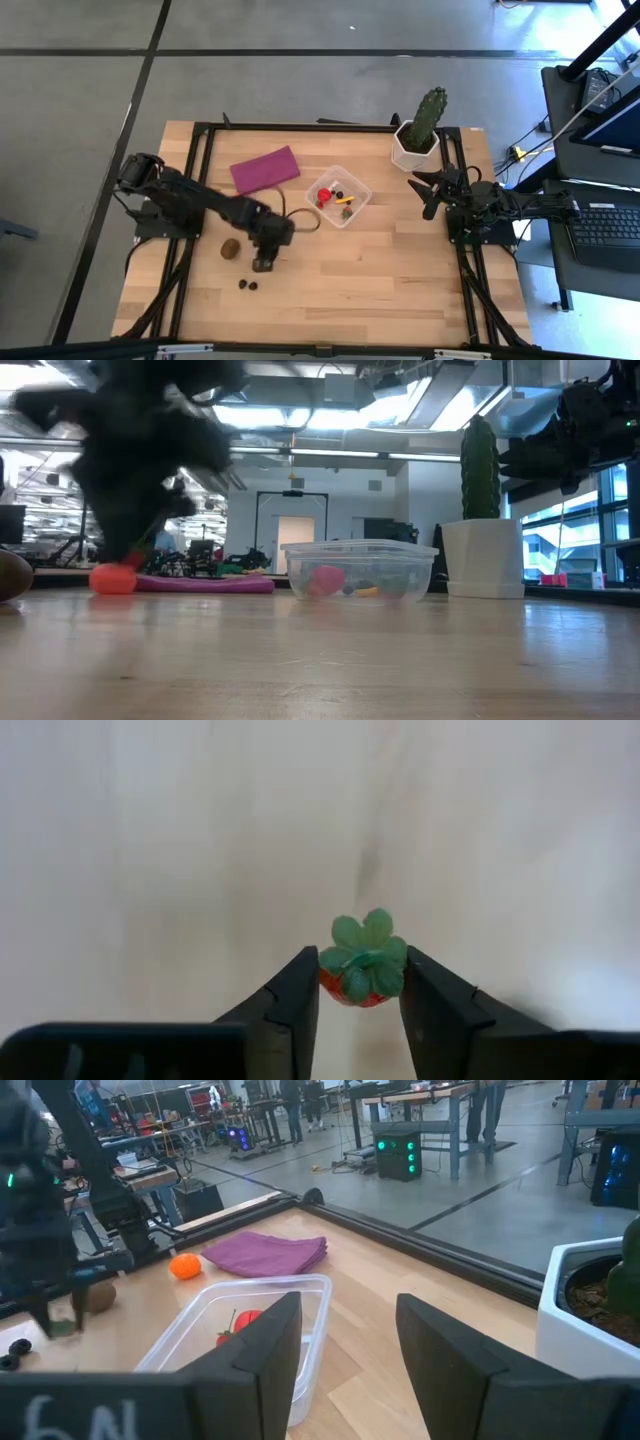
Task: Pick and placing Produce into tupperware
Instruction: Put the red strawberry into the transparent container
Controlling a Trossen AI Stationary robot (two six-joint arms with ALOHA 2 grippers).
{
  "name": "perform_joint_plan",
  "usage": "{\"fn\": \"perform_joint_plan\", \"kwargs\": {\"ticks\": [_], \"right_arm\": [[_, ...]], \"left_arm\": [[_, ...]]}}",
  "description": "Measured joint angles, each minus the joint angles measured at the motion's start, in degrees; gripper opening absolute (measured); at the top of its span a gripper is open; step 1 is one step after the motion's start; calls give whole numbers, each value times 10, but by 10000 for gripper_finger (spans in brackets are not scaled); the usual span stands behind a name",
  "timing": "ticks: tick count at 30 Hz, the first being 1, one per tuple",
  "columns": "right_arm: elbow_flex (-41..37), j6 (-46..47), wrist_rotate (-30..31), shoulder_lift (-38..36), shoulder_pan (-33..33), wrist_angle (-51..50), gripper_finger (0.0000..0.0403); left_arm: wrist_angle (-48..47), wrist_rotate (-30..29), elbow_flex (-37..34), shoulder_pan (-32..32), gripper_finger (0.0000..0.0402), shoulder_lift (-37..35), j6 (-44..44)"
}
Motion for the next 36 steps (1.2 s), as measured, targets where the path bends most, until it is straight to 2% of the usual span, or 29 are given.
{"fn": "perform_joint_plan", "kwargs": {"ticks": [3,7,9,12,16,19,25,36], "right_arm": [[0,0,0,0,0,3,168],[0,0,0,0,0,8,168],[0,0,0,0,0,8,168],[0,0,0,0,0,8,168],[0,0,0,0,0,8,168],[0,0,0,0,0,8,168],[0,0,0,0,0,7,168],[0,2,0,0,0,10,168]], "left_arm": [[22,60,44,38,108,0,4],[83,97,104,82,116,-1,46],[123,92,129,104,115,-2,77],[175,31,164,133,108,-2,126],[208,-91,200,161,109,-2,203],[245,-140,205,178,117,-2,239],[271,-186,206,203,107,18,245],[268,-181,205,215,117,163,219]]}}
